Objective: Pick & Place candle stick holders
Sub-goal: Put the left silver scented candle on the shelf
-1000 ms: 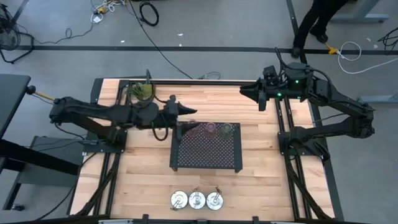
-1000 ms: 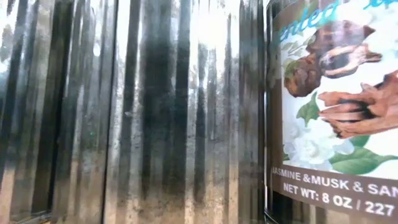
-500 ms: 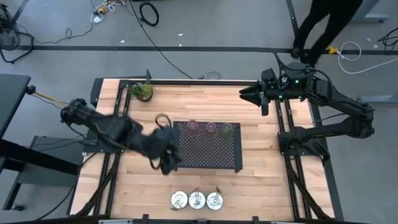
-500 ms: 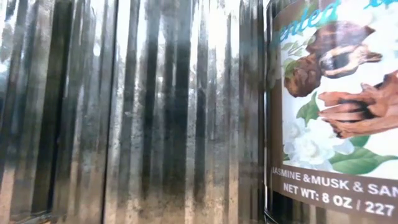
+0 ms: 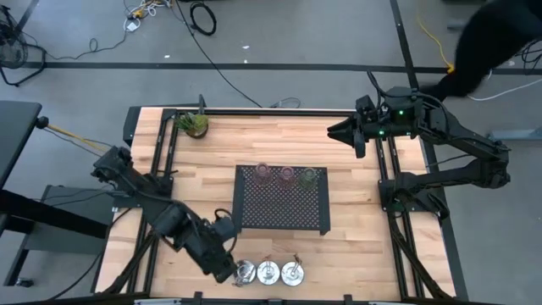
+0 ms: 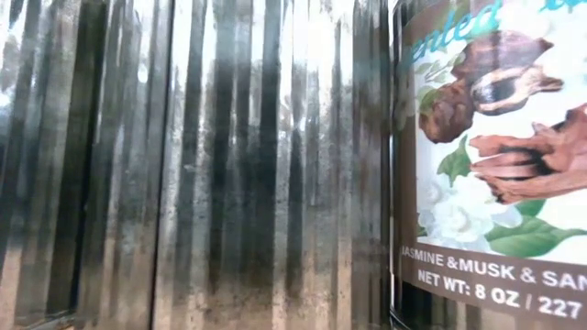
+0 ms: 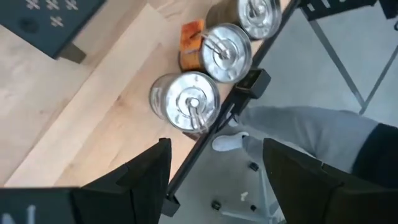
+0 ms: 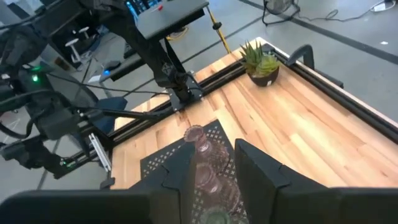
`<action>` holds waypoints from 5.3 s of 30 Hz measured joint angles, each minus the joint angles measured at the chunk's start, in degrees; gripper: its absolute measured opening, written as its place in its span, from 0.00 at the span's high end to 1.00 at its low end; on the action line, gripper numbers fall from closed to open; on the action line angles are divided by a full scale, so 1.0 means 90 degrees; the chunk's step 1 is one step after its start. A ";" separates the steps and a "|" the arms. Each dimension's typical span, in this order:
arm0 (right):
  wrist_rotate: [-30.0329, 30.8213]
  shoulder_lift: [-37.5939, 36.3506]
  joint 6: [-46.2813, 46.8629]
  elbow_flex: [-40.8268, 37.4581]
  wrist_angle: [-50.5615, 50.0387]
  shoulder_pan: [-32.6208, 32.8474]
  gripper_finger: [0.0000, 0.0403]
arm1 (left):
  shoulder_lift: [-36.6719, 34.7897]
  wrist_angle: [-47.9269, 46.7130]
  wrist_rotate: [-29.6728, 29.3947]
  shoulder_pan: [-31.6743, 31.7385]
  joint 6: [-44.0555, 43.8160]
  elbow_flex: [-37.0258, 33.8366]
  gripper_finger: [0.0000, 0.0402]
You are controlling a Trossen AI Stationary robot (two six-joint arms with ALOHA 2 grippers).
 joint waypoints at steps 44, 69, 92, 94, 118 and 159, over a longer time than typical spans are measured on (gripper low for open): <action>0.0013 0.0000 -0.0364 0.0000 -0.0025 -0.0002 0.72 | 0.0004 0.2172 -0.0199 -0.0064 0.1314 0.0000 0.17; 0.0013 0.0000 -0.0361 0.0000 -0.0016 0.0000 0.72 | 0.0291 0.1672 0.0247 0.0131 0.1641 -0.0002 0.03; 0.0011 -0.0002 -0.0200 0.0000 -0.0069 0.0000 0.72 | 0.1806 0.0565 0.0254 0.0235 0.1984 -0.0007 0.04; 0.0011 -0.0002 -0.0195 0.0000 -0.0074 -0.0001 0.72 | 0.1806 0.0567 0.0214 0.0235 0.1977 -0.0007 0.04; 0.0013 -0.0002 -0.0221 0.0000 -0.0068 0.0000 0.72 | 0.1806 0.0360 -0.0527 -0.0147 0.1971 -0.0007 0.04; 0.0013 0.0000 -0.0318 0.0000 -0.0065 -0.0002 0.72 | 0.2399 0.0972 0.0097 -0.0149 0.2647 -0.0010 0.04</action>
